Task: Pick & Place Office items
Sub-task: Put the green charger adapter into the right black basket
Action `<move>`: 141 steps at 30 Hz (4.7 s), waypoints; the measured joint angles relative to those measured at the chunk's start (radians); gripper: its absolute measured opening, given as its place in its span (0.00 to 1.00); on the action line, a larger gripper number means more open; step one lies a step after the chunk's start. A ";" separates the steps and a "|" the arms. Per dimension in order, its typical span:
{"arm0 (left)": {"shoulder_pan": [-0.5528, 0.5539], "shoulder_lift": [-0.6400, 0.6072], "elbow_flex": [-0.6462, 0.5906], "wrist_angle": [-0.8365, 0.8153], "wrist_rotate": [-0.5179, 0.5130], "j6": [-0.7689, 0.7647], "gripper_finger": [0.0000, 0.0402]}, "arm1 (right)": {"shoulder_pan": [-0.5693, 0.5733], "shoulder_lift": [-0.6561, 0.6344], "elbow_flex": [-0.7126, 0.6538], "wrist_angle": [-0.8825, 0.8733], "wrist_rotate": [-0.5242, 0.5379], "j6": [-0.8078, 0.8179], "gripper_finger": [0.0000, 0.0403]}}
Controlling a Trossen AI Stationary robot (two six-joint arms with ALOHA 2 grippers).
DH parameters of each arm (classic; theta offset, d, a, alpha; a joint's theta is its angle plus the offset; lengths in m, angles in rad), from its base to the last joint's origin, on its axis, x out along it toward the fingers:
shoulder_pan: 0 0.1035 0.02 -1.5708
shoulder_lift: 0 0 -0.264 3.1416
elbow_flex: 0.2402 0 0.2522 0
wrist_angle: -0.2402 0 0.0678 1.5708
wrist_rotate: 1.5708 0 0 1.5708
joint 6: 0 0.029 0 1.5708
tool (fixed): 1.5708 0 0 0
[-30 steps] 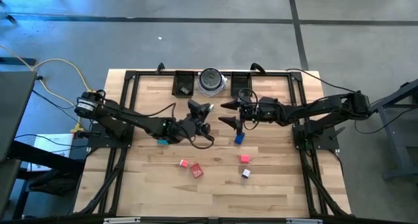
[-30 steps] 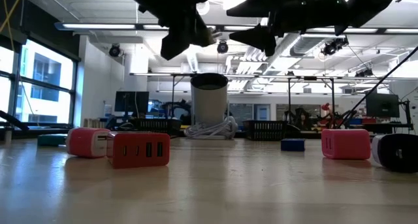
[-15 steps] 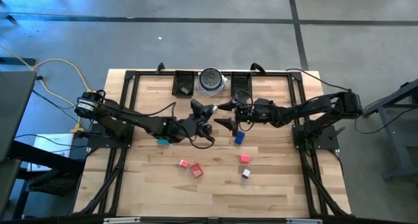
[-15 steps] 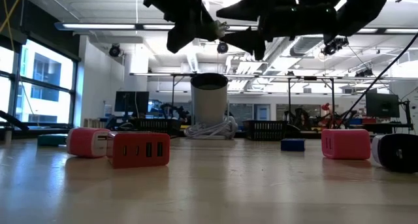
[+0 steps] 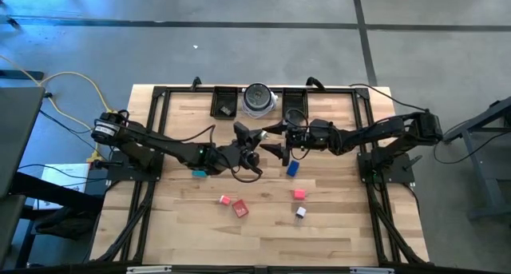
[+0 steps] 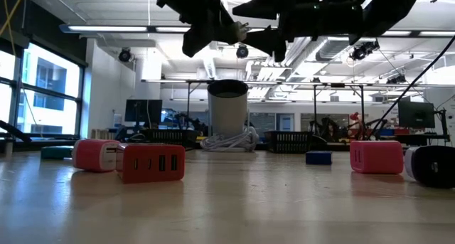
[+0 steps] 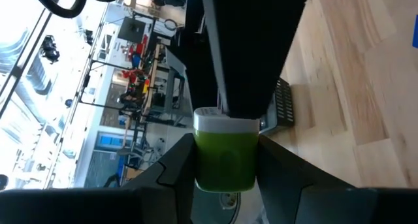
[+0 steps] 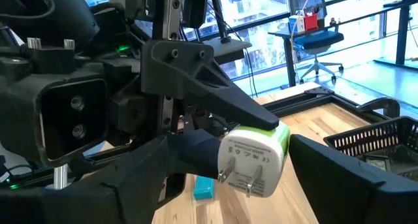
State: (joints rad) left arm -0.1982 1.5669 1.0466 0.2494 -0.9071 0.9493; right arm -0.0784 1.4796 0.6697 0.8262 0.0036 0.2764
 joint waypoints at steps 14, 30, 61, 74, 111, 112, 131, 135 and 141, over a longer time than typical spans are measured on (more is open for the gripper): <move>0.000 0.000 0.000 0.029 0.039 0.004 0.30 | 0.000 0.000 0.000 0.000 0.021 0.000 0.73; 0.001 0.000 -0.002 0.042 0.038 0.007 0.30 | -0.004 0.000 -0.001 -0.001 0.031 0.002 0.33; -0.030 0.000 -0.003 0.103 0.045 -0.007 0.37 | -0.009 -0.002 -0.002 0.005 -0.039 -0.018 0.31; -0.069 0.002 -0.002 0.196 -0.023 -0.008 0.43 | -0.009 -0.001 0.003 0.014 -0.055 -0.019 0.31; -0.250 -0.394 -0.010 -0.489 0.190 -0.779 0.58 | -0.009 -0.192 -0.001 -0.263 -0.070 -0.097 0.30; -0.231 -0.421 -0.025 -0.496 0.242 -0.795 0.58 | -0.009 -0.193 0.000 -0.269 -0.060 -0.098 0.30; -0.047 -0.967 -0.678 0.144 0.557 -0.853 0.58 | -0.021 -0.196 -0.001 -0.403 -0.033 -0.139 0.30; -0.047 -0.966 -0.684 0.144 0.557 -0.870 0.58 | -0.046 -0.196 -0.001 -0.470 -0.036 -0.140 0.30; -0.046 -0.958 -0.694 0.144 0.557 -0.868 0.58 | -0.102 -0.210 -0.001 -0.578 -0.032 -0.147 0.30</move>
State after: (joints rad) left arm -0.2445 0.6094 0.3521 0.3935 -0.3497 0.0817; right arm -0.1799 1.2696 0.6689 0.2478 -0.0288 0.1296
